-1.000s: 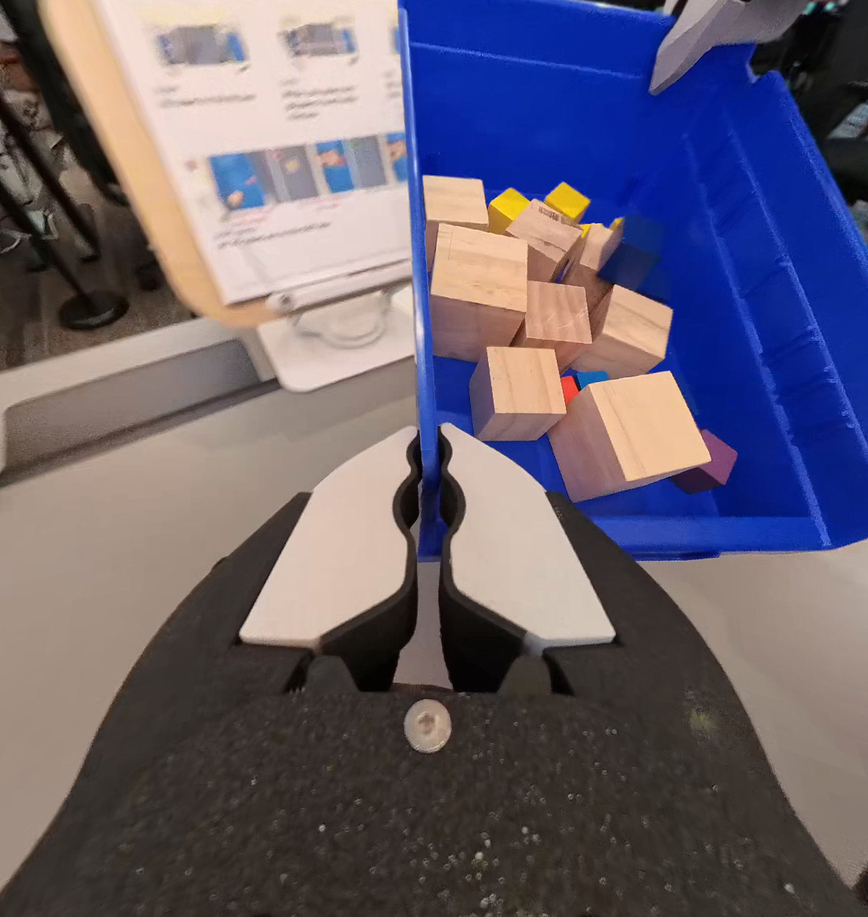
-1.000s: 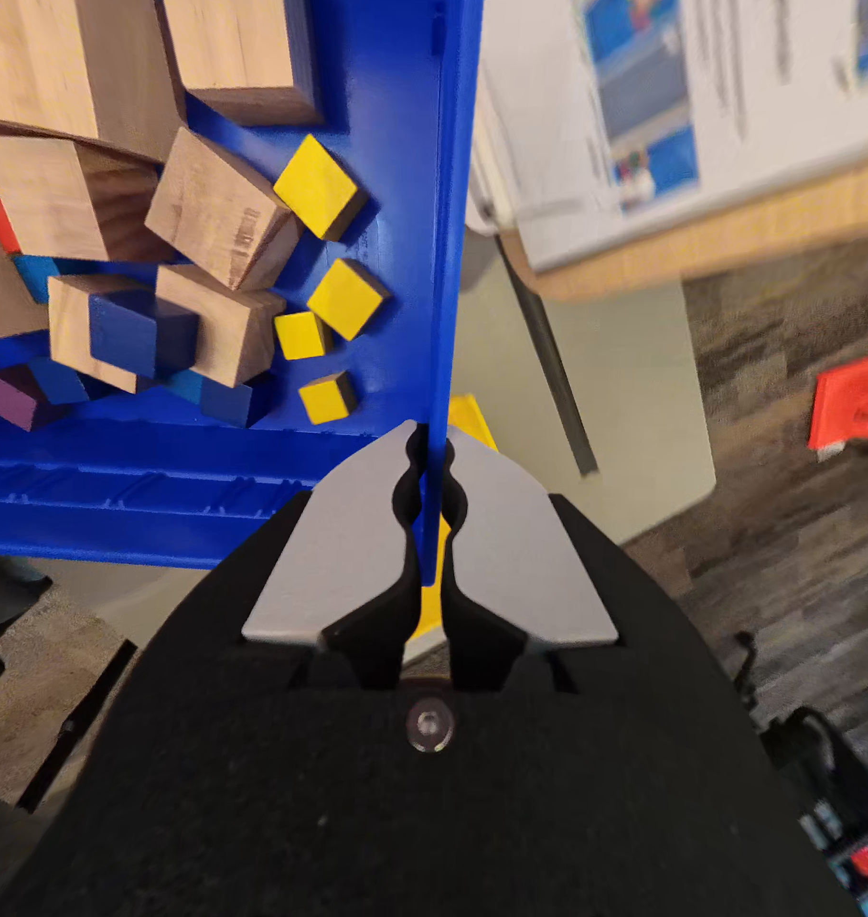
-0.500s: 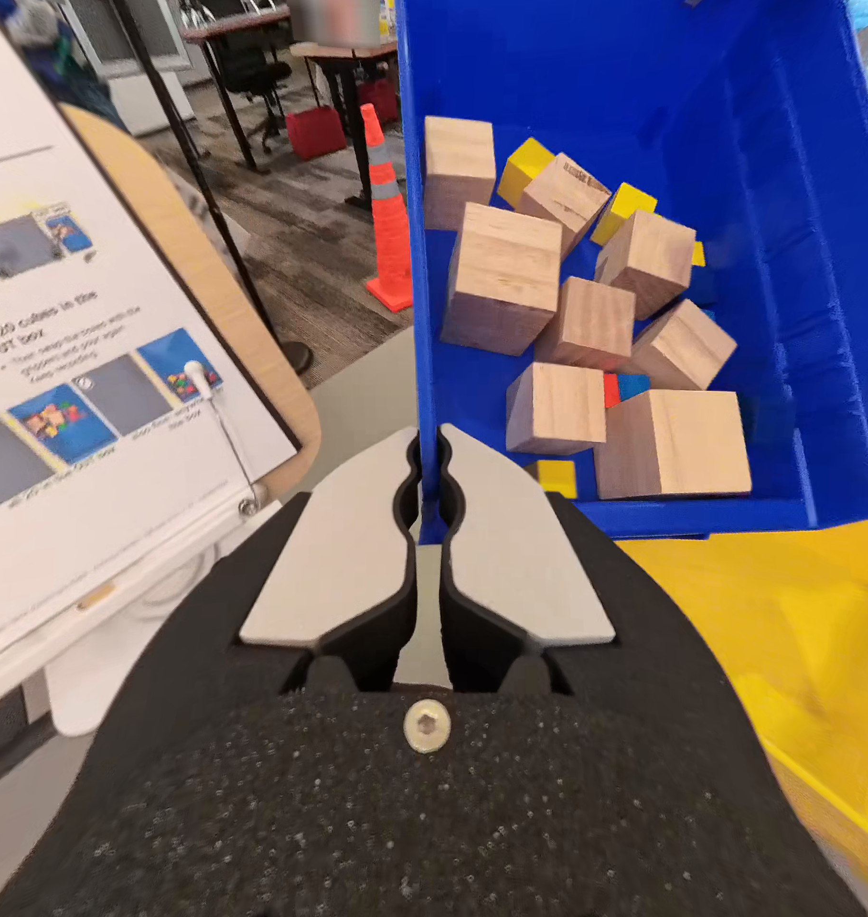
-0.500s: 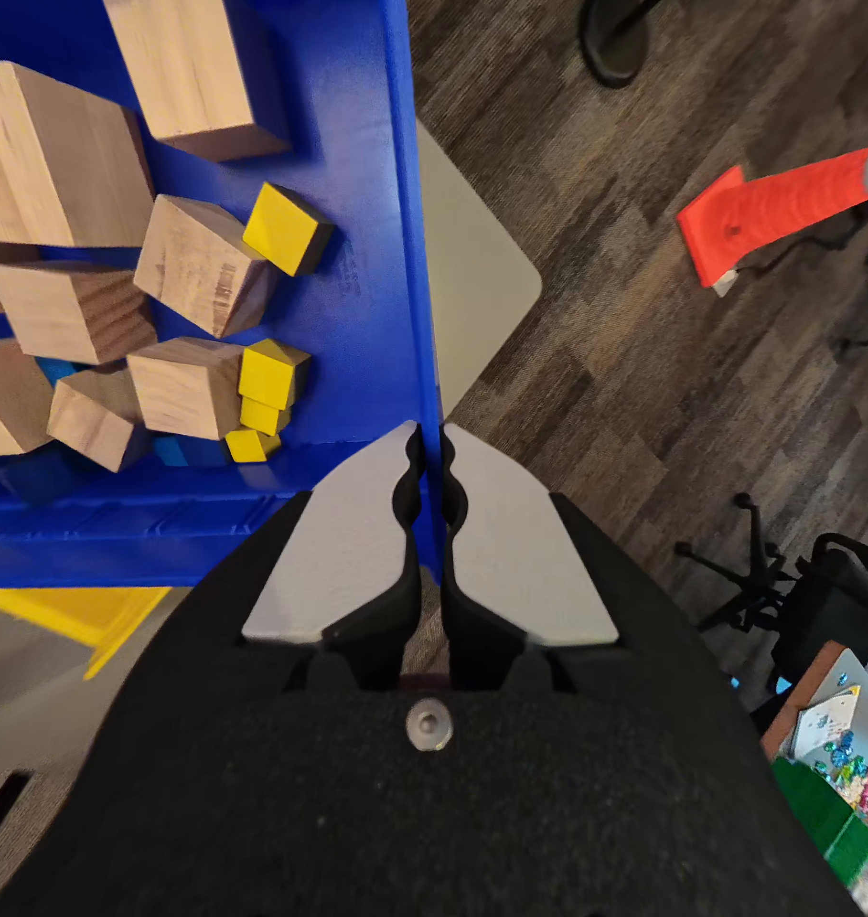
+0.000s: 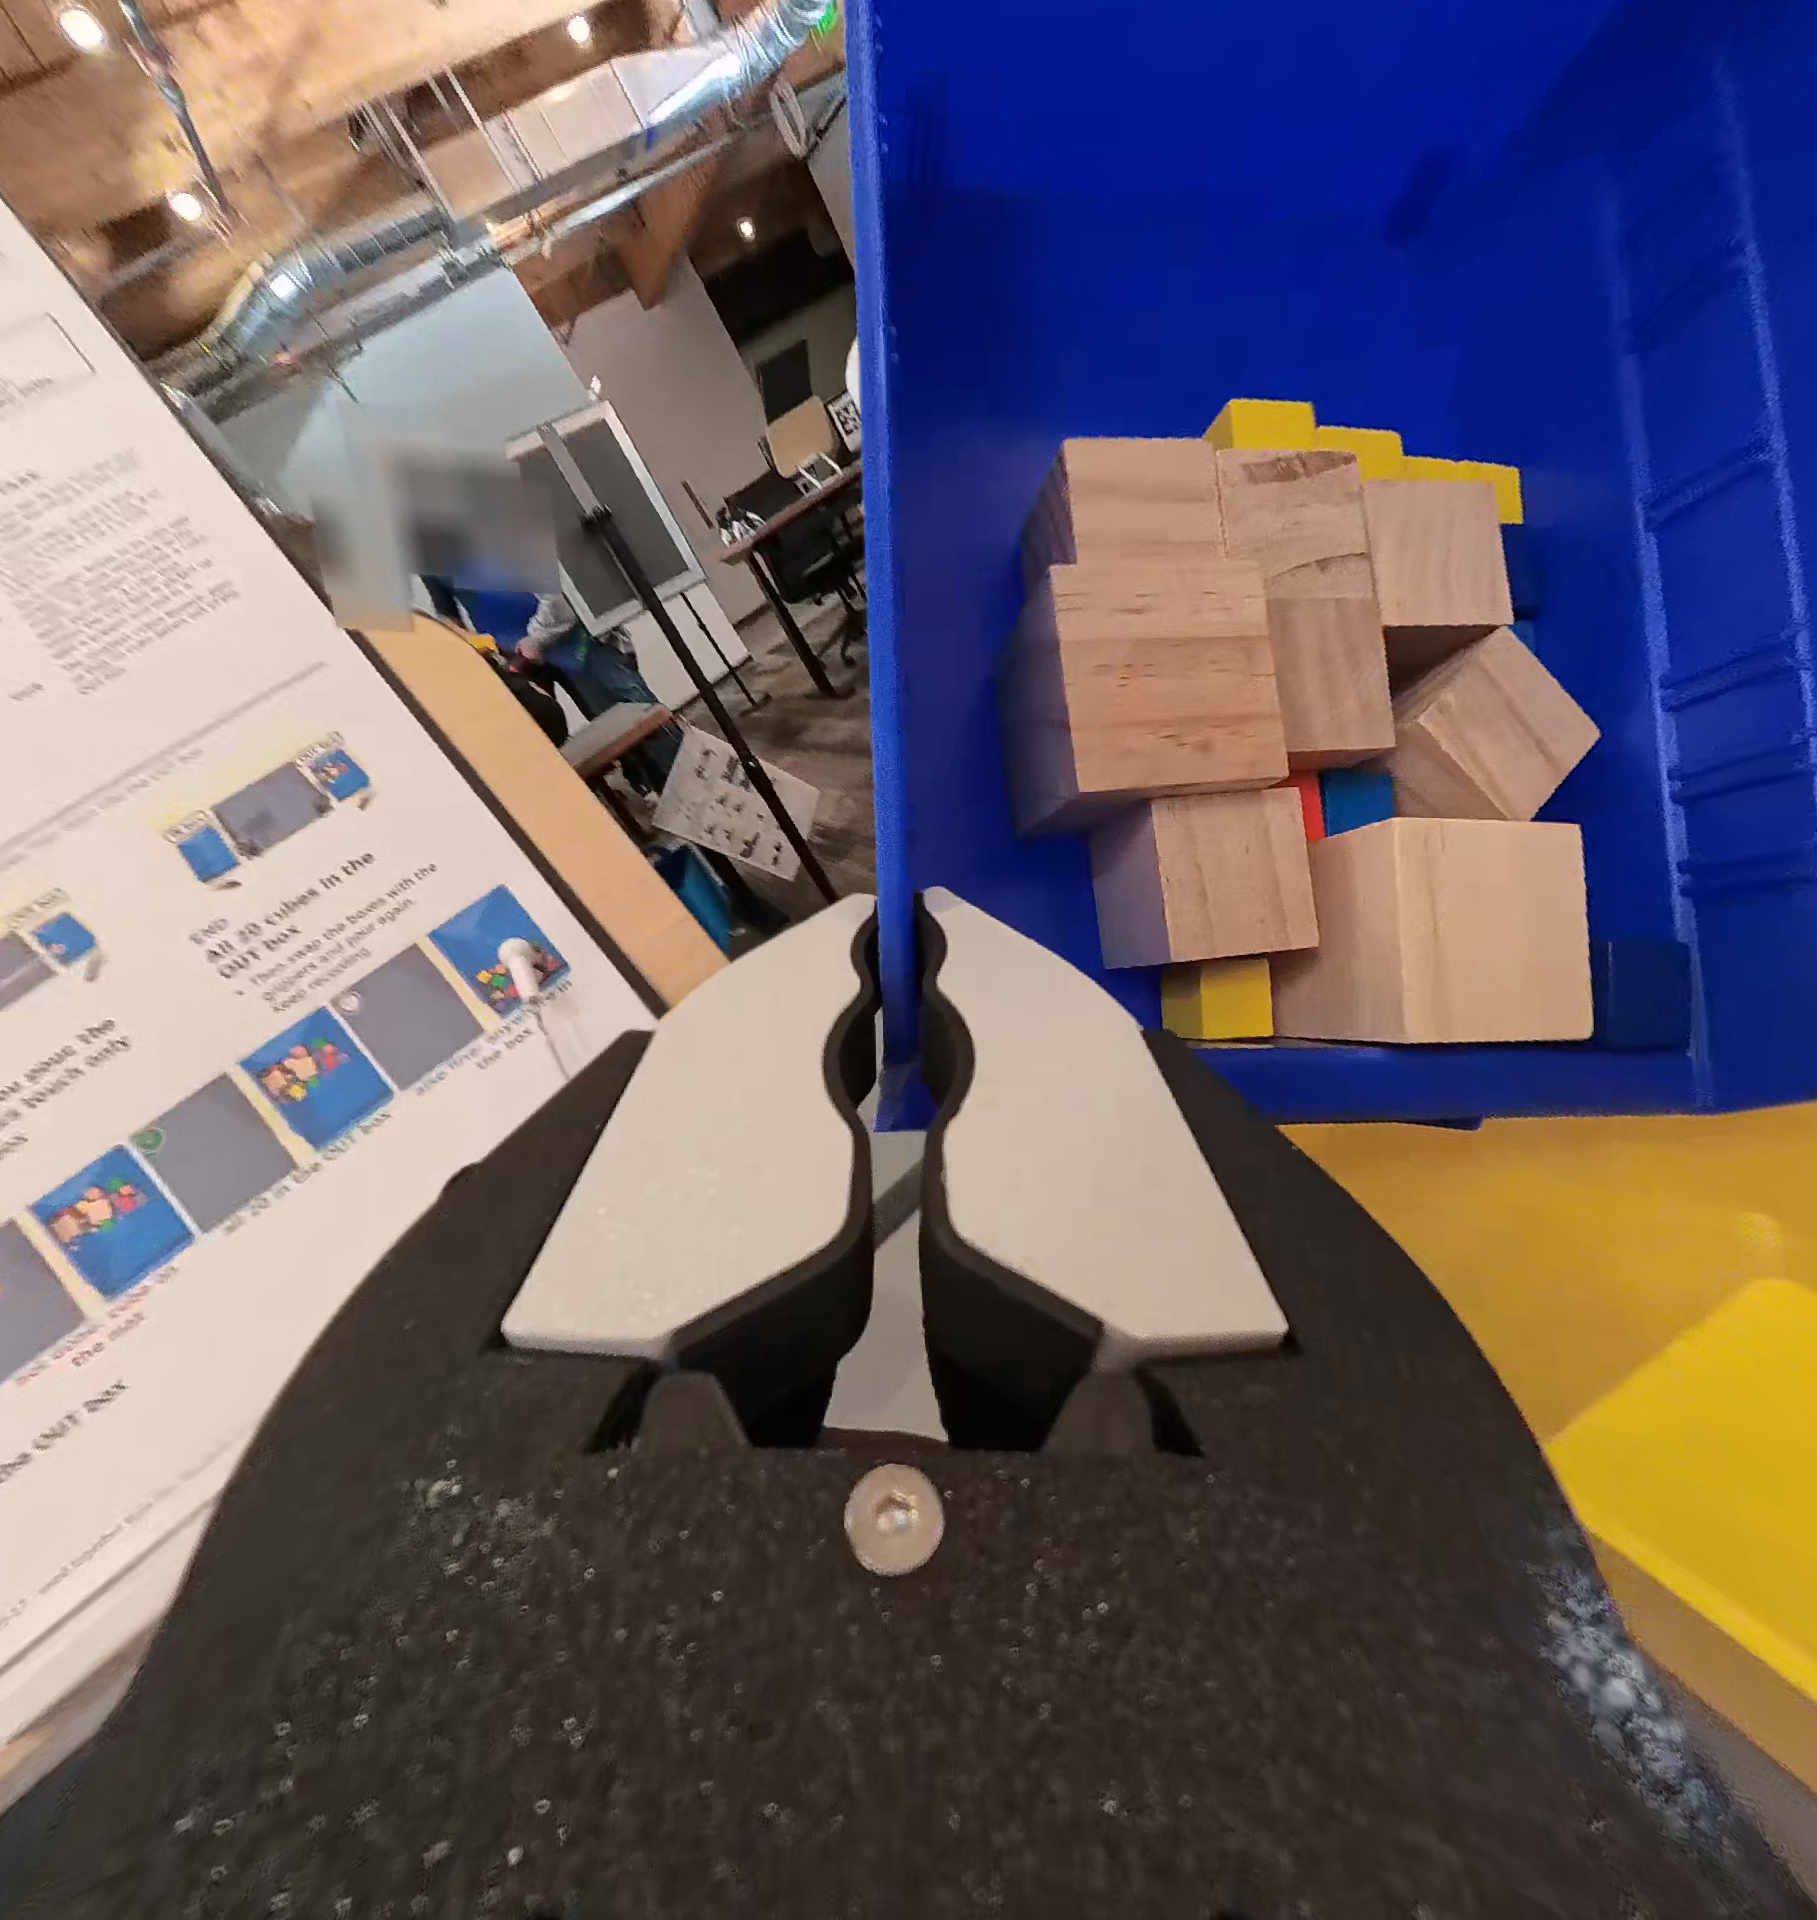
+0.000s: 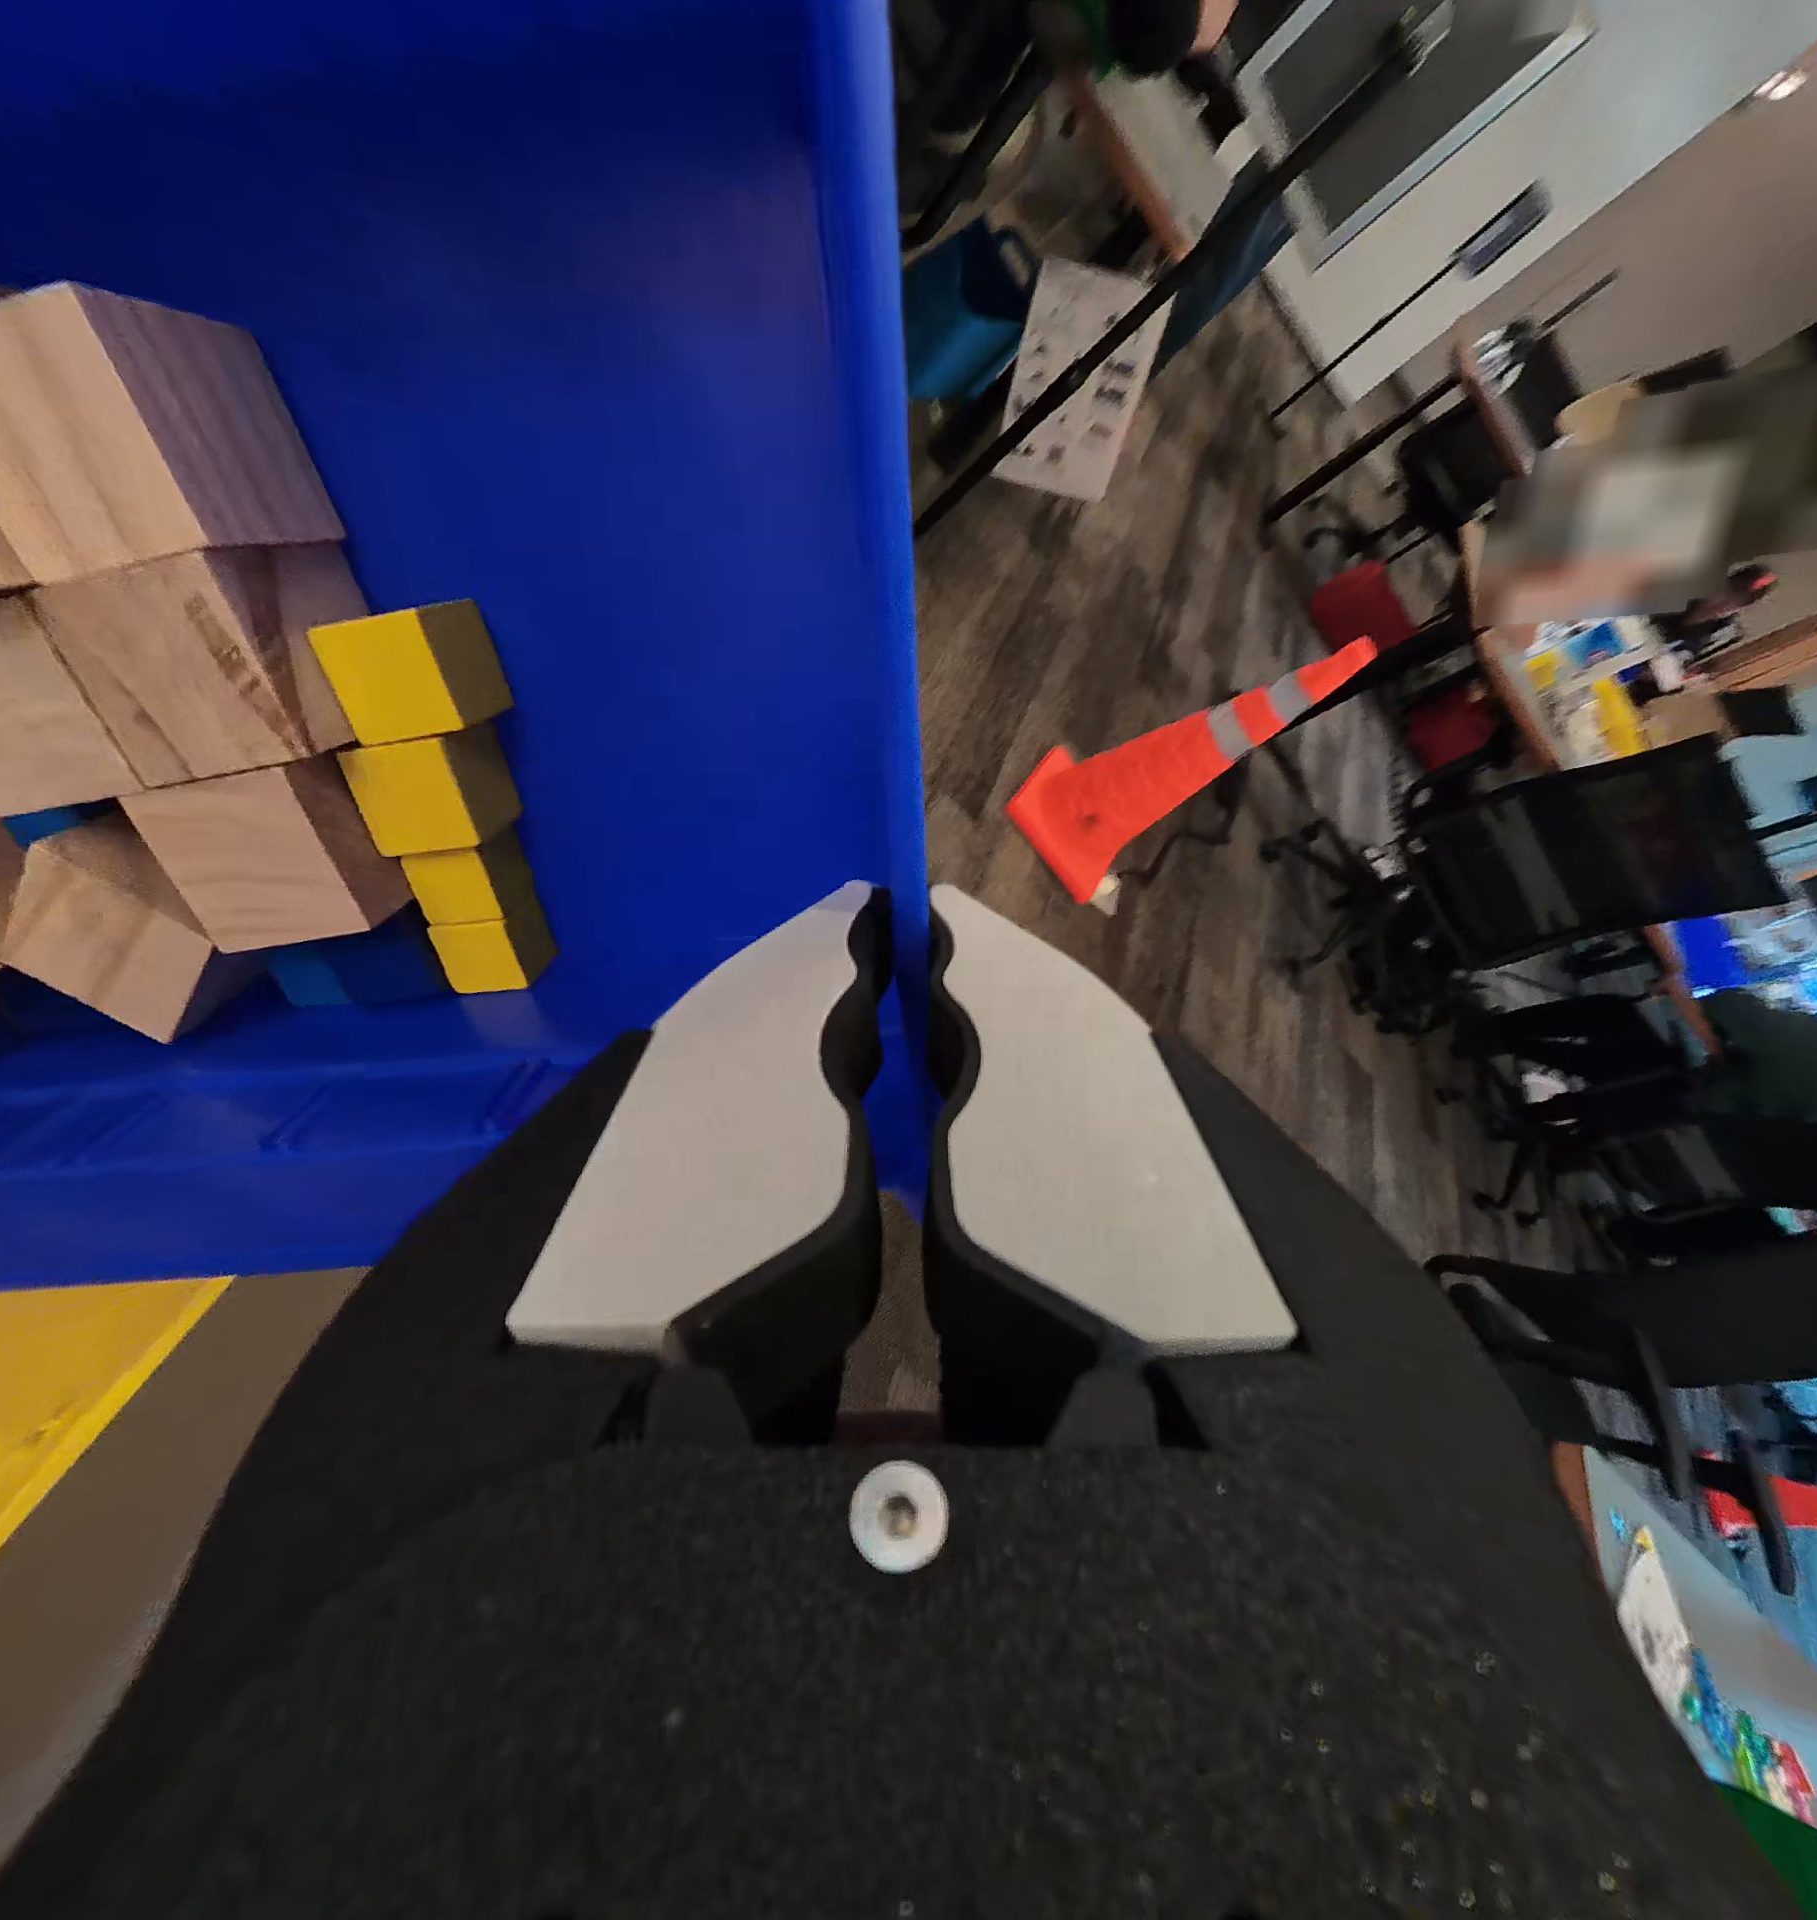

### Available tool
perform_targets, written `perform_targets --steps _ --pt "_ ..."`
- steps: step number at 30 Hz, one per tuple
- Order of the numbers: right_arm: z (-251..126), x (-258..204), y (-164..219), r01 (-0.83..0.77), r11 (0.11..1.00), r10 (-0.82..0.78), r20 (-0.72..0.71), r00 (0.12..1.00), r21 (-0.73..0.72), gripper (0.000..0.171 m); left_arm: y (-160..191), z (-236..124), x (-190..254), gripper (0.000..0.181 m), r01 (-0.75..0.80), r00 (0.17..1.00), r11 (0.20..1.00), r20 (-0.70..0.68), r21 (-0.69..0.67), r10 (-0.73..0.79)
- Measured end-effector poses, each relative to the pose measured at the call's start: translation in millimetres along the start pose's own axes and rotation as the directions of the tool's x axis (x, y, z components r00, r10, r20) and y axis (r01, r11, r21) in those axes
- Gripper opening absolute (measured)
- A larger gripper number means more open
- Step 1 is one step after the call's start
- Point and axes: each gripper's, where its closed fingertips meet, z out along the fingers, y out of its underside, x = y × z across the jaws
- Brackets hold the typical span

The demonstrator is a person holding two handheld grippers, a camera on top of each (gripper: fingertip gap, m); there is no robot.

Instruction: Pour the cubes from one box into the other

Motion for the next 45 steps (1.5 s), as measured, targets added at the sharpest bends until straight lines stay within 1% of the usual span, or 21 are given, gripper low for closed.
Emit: perform_targets --steps 4,6,12,15,17,20,23,25,28,31,38,42,45 --pt "-10.9 -4.9 2.3 -0.05 0.991 0.062 -0.091 0.994 0.125 0.004 0.5 0.2 -6.9 0.002 -0.094 0.994 0.994 0.052 0.048 0.092" --pt "-15.3 -7.2 6.6 -0.059 0.985 0.08 -0.133 0.988 0.161 0.004 2.5 1.1 -4.8 0.002 -0.139 0.989 0.987 0.069 0.074 0.134" --pt "-30.4 -15.0 21.9 -0.066 0.963 0.129 -0.231 0.965 0.263 0.004 8.9 3.8 3.8 0.002 -0.204 0.976 0.972 0.097 0.114 0.194" --pt "-34.2 -20.1 27.8 -0.08 0.954 0.155 -0.245 0.957 0.289 0.004 7.0 2.3 2.6 0.002 -0.214 0.972 0.969 0.125 0.123 0.199" --pt "-40.3 -24.2 28.8 -0.071 0.945 0.163 -0.271 0.949 0.32 0.004 6.9 -0.6 2.8 0.002 -0.203 0.974 0.97 0.13 0.131 0.186" --pt "-52.6 -31.2 31.8 -0.052 0.931 0.176 -0.318 0.931 0.361 0.004 8.8 -7.5 6.6 0.002 -0.234 0.966 0.961 0.151 0.145 0.212" --pt "-68.1 -37.2 37.1 -0.047 0.906 0.218 -0.369 0.904 0.42 0.005 8.3 -18.0 13.6 0.002 -0.32 0.937 0.931 0.206 0.178 0.283" --pt "-75.1 -43.0 40.9 -0.058 0.889 0.253 -0.38 0.89 0.454 0.005 11.9 -22.3 18.2 0.002 -0.351 0.923 0.918 0.231 0.182 0.307" --pt "-77.5 -51.9 45.7 -0.049 0.885 0.259 -0.404 0.877 0.463 0.005 17.5 -22.5 18.3 0.002 -0.366 0.914 0.915 0.251 0.169 0.319" --pt "-74.7 -56.4 48.8 -0.057 0.888 0.259 -0.394 0.882 0.456 0.004 19.6 -20.0 13.7 0.002 -0.326 0.929 0.933 0.232 0.153 0.287" --pt "-78.9 -49.6 48.2 -0.057 0.883 0.268 -0.402 0.875 0.465 0.004 14.3 -19.0 16.3 0.002 -0.341 0.924 0.926 0.238 0.16 0.299" --pt "-87.7 -49.0 44.9 -0.014 0.876 0.257 -0.442 0.86 0.482 0.005 7.8 -21.8 12.8 0.002 -0.365 0.91 0.914 0.277 0.179 0.309" --pt "-100.3 -50.0 43.2 0.049 0.864 0.245 -0.503 0.829 0.502 0.005 3.3 -25.8 11.8 0.002 -0.384 0.899 0.9 0.309 0.207 0.312"
